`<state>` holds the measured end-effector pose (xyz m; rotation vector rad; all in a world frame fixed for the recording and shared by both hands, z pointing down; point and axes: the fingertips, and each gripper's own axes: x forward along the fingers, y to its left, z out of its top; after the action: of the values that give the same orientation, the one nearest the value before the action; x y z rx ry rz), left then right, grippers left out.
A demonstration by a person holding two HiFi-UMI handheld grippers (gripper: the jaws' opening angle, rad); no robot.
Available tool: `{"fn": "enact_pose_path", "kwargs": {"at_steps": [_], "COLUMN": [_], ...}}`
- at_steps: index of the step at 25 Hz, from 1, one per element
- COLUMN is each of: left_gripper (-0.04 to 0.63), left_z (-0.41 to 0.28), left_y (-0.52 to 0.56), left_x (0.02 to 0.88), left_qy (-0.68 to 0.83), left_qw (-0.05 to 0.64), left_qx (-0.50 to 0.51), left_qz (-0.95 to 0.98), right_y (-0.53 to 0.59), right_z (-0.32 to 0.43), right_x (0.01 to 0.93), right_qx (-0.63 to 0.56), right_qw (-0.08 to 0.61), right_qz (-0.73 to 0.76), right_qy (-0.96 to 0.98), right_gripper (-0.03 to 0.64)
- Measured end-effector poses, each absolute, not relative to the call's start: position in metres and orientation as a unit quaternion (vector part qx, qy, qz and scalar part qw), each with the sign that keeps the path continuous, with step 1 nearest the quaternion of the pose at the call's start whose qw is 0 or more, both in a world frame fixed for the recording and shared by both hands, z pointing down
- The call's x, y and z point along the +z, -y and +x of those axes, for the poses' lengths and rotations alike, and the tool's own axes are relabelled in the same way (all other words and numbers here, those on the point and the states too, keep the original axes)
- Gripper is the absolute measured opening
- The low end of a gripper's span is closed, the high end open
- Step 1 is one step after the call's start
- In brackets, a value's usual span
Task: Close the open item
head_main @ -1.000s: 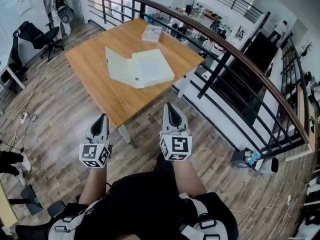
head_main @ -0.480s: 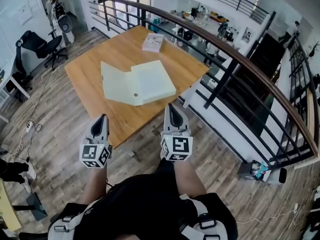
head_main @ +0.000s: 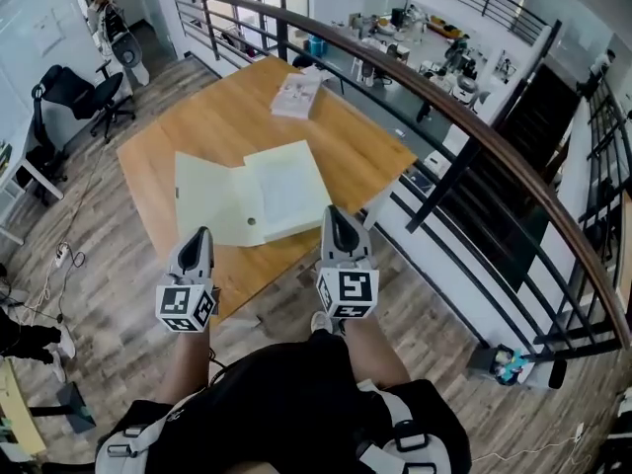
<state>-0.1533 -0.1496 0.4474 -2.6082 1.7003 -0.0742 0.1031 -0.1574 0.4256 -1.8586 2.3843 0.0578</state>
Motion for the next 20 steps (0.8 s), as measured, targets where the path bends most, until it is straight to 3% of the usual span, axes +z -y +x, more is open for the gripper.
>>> {"fn": "enact_pose_path", "kwargs": {"at_steps": [12,20], "left_gripper": [0.000,0.000], "left_z": [-0.105,-0.121], "left_y": [0.210,0.233], "left_x": [0.446,0.446], "left_qy": [-0.602,-0.622], "left_qw": [0.003,0.007], "left_qx": [-0.058,-0.090], "left_qz": [-0.797,-0.778], "right_y": [0.241,0.273], "right_z": [0.165,0.173], "right_x": [0.439,0.446], "right_qx": [-0.013,-0.028], "right_qw": [0.037,0.037], "right_qz": [-0.566,-0.563], "right_qy": [-0.823,-0.825], "right_gripper": [0.005,0.005]}}
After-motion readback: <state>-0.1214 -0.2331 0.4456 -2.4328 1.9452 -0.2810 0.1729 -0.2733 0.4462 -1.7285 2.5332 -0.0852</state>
